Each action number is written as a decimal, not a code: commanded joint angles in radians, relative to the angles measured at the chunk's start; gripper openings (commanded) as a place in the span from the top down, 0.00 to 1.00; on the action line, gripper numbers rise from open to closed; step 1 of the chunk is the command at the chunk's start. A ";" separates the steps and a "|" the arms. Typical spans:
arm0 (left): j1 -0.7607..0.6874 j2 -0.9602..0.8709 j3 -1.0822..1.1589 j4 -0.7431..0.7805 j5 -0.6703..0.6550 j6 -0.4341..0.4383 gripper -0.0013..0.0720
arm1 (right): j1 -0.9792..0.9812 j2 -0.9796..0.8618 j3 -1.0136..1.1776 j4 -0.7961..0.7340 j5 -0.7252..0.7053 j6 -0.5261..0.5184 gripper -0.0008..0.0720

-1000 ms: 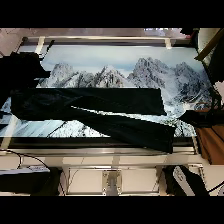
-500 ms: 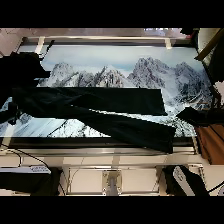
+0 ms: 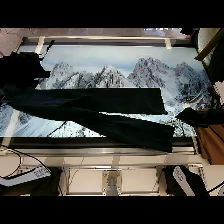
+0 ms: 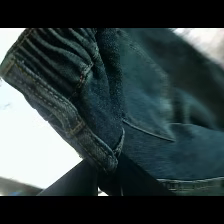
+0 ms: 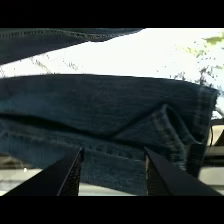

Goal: Fold the clothes and pants, and hang the long-sleeved shirts on hangers.

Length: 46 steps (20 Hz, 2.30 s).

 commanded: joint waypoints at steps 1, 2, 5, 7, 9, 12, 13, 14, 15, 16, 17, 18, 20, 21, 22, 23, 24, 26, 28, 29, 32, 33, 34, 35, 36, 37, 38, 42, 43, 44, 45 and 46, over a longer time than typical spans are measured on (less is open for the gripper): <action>-0.129 0.010 0.084 0.298 -0.089 -0.097 0.94 | 0.000 0.000 0.001 0.001 -0.060 -0.002 0.44; -0.173 -0.023 0.084 0.295 -0.058 -0.116 0.94 | 0.000 0.000 0.001 0.002 -0.069 -0.002 0.44; -0.281 -0.176 0.084 0.296 0.067 -0.146 0.93 | 0.000 0.000 0.001 0.002 -0.071 -0.002 0.44; -0.315 -0.286 0.084 0.290 0.111 -0.164 0.93 | 0.000 0.000 0.001 0.002 -0.071 -0.002 0.44; -0.330 -0.372 0.084 0.250 0.176 -0.172 0.43 | 0.000 0.000 0.001 0.004 -0.069 -0.001 0.43; -0.309 -0.367 0.085 0.222 0.275 -0.223 0.02 | 0.000 0.000 0.001 0.005 -0.039 -0.001 0.43; -0.291 -0.341 0.085 0.227 0.293 -0.222 0.02 | 0.000 0.000 0.001 0.005 -0.024 -0.001 0.43; -0.264 -0.304 0.085 0.246 0.298 -0.219 0.02 | 0.000 0.000 0.001 0.005 -0.009 -0.001 0.44; -0.232 -0.266 0.083 0.279 0.297 -0.220 0.02 | 0.000 0.000 0.001 0.004 0.003 -0.001 0.43; -0.186 -0.223 0.076 0.299 0.297 -0.220 0.02 | 0.000 0.000 0.001 0.004 0.004 -0.001 0.44; -0.135 -0.181 0.063 0.299 0.295 -0.220 0.02 | 0.000 0.000 0.001 0.004 0.000 -0.001 0.44; -0.079 -0.139 0.039 0.296 0.294 -0.220 0.02 | 0.000 0.000 0.001 0.004 -0.001 -0.001 0.44; 0.056 -0.062 -0.048 0.288 0.295 -0.219 0.03 | 0.000 0.000 0.001 0.004 -0.012 -0.001 0.44; 0.117 -0.042 -0.102 0.258 0.294 -0.210 0.03 | 0.000 0.000 0.001 0.004 -0.024 -0.001 0.44; 0.179 -0.031 -0.171 0.195 0.298 -0.170 0.03 | 0.000 0.000 0.001 0.004 -0.032 -0.001 0.44; 0.230 -0.033 -0.240 0.107 0.312 -0.107 0.03 | 0.000 0.000 0.001 0.005 -0.053 0.000 0.44; 0.276 -0.038 -0.320 -0.014 0.352 -0.021 0.04 | 0.000 0.000 0.001 0.006 -0.063 0.005 0.44; 0.338 -0.057 -0.441 -0.261 0.454 0.144 0.16 | 0.000 0.000 0.001 0.009 -0.054 0.013 0.44; 0.354 -0.103 -0.479 -0.416 0.501 0.249 0.16 | 0.000 0.000 0.001 0.009 -0.029 0.027 0.43; 0.354 -0.130 -0.478 -0.497 0.500 0.304 0.16 | 0.000 0.000 0.001 0.009 -0.018 0.027 0.44; 0.344 -0.177 -0.478 -0.806 0.474 0.484 0.17 | 0.000 0.000 0.001 0.010 -0.014 0.052 0.44; 0.338 -0.182 -0.478 -0.852 0.476 0.509 0.17 | 0.000 0.000 0.001 0.010 -0.014 0.054 0.44; 0.332 -0.183 -0.478 -0.860 0.483 0.521 0.17 | 0.000 0.000 0.001 0.011 -0.014 0.055 0.44; 0.325 -0.189 -0.478 -0.860 0.492 0.523 0.17 | 0.000 0.000 0.001 0.011 -0.014 0.055 0.44; 0.324 -0.199 -0.478 -0.864 0.496 0.523 0.17 | 0.000 0.000 0.001 0.011 -0.014 0.056 0.44; 0.321 -0.212 -0.478 -0.869 0.497 0.523 0.17 | 0.000 0.000 0.001 0.011 -0.015 0.056 0.44; 0.317 -0.225 -0.478 -0.869 0.496 0.523 0.17 | 0.000 0.000 0.001 0.012 -0.015 0.057 0.44; 0.269 -0.263 -0.476 -0.915 0.496 0.557 0.33 | 0.000 0.000 0.001 0.011 -0.019 0.079 0.44; 0.255 -0.264 -0.476 -0.951 0.497 0.569 0.35 | 0.000 0.000 0.001 0.011 -0.019 0.079 0.44; 0.246 -0.263 -0.476 -0.986 0.496 0.572 0.50 | 0.000 0.000 0.001 0.011 -0.018 0.079 0.44; 0.241 -0.263 -0.470 -1.006 0.495 0.582 0.81 | 0.000 0.000 0.001 0.011 -0.018 0.079 0.44; 0.242 -0.261 -0.457 -1.001 0.482 0.596 0.93 | 0.000 0.000 0.001 0.011 -0.017 0.079 0.44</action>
